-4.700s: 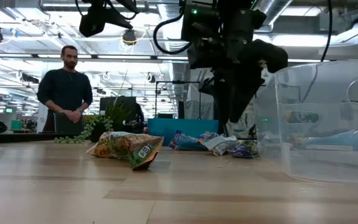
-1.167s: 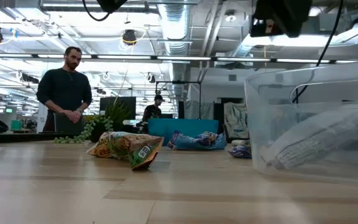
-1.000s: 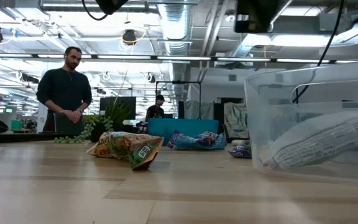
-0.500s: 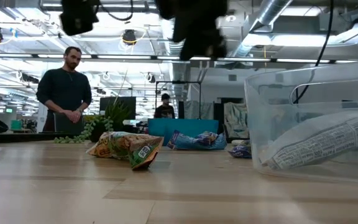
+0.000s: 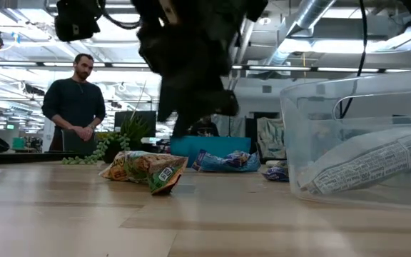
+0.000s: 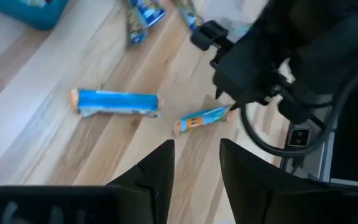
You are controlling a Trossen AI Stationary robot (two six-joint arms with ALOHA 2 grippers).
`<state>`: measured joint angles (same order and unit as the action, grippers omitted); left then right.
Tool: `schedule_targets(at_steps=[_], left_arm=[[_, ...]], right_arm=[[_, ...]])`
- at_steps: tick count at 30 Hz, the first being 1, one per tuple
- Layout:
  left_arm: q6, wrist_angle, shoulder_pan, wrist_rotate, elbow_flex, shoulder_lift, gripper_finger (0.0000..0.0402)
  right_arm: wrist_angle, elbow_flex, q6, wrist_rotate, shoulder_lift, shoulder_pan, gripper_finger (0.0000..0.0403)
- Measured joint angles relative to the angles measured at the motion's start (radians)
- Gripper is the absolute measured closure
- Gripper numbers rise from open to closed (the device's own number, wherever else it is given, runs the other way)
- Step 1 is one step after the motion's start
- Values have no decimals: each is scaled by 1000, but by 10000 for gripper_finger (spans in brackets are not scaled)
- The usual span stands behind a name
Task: Pick and place Granola Bars by type
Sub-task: Put the yellow granola bar into the right transparent bin
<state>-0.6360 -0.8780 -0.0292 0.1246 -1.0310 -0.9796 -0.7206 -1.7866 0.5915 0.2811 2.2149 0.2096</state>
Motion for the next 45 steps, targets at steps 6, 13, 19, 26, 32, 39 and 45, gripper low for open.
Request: schedule_targets(at_steps=[6,13,19,26,32,39,45], left_arm=[[159,-7,-45,46,0,-17,283],[321,12,-136,19,0,-164,283],[450,125,-184,-42,0,-383,283],[463,325,-228,-43,0,-555,266],[464,434,-248,-56,0,-638,235],[524,478,-248,-88,0,-741,202],[536,478,-249,-112,0,-816,199]], right_arm=[[-21,-23,-158,-42,-117,15,284],[-225,-20,-203,-162,-221,72,291],[-302,4,-241,-238,-342,103,291],[-143,356,-118,-257,-687,105,291],[-85,609,-13,-265,-963,118,291],[-77,754,11,-287,-1137,132,291],[-88,814,4,-278,-1202,150,291]])
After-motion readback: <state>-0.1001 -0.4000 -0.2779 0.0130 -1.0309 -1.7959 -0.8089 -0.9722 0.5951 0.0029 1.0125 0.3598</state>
